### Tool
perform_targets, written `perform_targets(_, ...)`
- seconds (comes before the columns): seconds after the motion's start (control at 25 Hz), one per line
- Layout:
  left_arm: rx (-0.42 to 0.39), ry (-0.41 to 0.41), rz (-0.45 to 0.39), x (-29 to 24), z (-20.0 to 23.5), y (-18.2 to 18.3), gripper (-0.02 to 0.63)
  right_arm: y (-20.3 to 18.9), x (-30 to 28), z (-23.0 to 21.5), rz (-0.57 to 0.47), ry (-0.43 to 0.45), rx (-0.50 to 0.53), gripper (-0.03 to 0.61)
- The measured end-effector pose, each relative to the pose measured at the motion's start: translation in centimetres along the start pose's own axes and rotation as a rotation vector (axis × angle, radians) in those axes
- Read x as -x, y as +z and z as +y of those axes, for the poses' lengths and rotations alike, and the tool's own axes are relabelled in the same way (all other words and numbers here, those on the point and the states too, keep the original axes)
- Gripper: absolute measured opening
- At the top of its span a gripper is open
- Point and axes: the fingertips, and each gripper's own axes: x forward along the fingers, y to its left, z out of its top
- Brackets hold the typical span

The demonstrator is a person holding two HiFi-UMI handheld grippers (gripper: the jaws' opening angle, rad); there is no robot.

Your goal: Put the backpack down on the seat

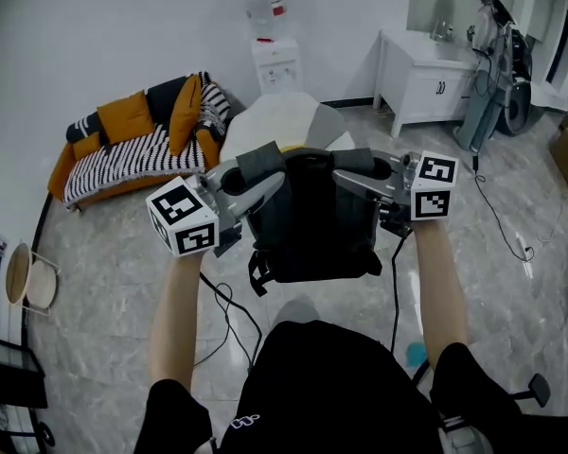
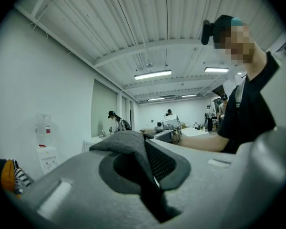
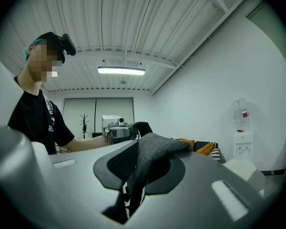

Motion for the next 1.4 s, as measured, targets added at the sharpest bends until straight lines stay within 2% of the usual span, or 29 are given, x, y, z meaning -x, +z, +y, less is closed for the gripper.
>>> perform_targets(0.28,0.036,0.041,-0.017,0.2,5.5,0.7,0.028,1.3,-3.0,-4.4,0.012,-0.003,-0.008,0.041)
perform_targets(0.44,0.060,0.042,-0.036,0.3,10.7,0.7,0.028,1.8,-5.7,-8.7,0.031,-0.018,-0.017,0.042)
perform_targets(0.6,0.056,0.044,-0.053,-0.5,12.4,-0.4,0.028,1.1,-5.9,-10.3,0.040,-0.019,-0.001,0.041)
perform_targets(0.8,0.110,0.083,-0.086,-0.7,18.0,-0.5,0.028,1.6,-8.6,-14.4,0.051,-0.036,-0.019,0.041)
perform_targets(0.92,0.130,0.119,-0.119,-2.2,18.9,-1.6,0.028,0.2,-8.3,-15.9,0.048,-0.059,-0.025,0.041)
perform_targets(1.16,0.083,0.068,-0.097,-2.6,19.3,-3.6,0.028,-1.5,-8.3,-17.1,0.071,-0.022,0.007,0.041)
perform_targets(1.24,0.070,0.051,-0.072,-2.1,22.5,-3.5,0.028,-0.6,-10.6,-19.9,0.075,-0.021,-0.001,0.041)
perform_targets(1.4,0.089,0.032,-0.041,-0.7,32.5,-2.5,0.028,2.2,-17.0,-28.4,0.068,-0.036,-0.053,0.041)
